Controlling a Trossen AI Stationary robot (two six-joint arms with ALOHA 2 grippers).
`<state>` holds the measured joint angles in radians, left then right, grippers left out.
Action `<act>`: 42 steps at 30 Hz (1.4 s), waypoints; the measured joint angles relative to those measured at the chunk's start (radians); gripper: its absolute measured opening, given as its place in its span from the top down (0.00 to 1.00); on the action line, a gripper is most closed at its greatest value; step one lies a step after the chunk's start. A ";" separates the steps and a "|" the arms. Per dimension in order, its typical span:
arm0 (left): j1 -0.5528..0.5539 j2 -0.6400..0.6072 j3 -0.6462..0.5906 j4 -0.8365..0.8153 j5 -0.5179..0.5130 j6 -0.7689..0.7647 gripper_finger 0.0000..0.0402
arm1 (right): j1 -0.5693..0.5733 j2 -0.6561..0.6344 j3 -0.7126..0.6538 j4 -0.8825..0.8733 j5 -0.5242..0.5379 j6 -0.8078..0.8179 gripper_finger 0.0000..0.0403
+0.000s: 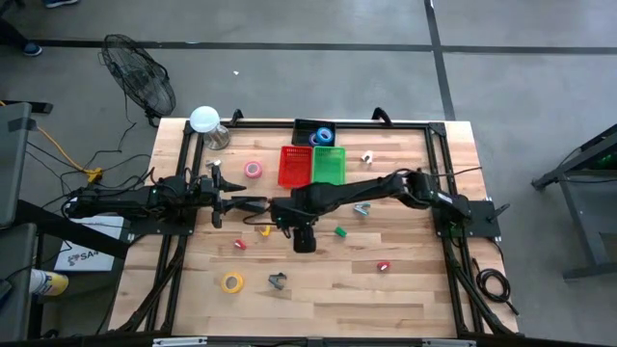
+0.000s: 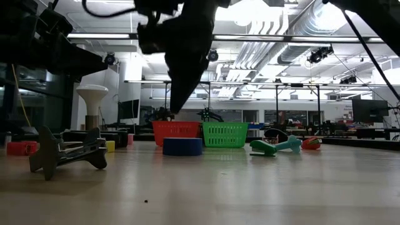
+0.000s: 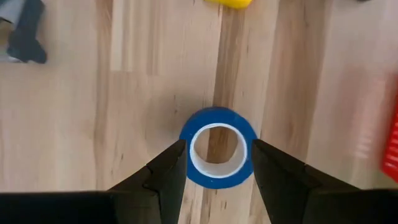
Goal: Pick and place Stapler, Stapler remover, tape
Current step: Put the dark blue tape into the black bin
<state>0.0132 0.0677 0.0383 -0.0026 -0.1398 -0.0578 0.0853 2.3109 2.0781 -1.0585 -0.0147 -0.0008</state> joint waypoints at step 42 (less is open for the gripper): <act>0.000 0.000 0.000 0.000 0.000 0.000 0.59 | 0.044 0.062 -0.134 0.051 0.010 0.127 0.72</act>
<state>0.0132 0.0681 0.0383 -0.0025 -0.1394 -0.0576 0.1294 2.3730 1.9444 -1.0072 -0.0049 0.1265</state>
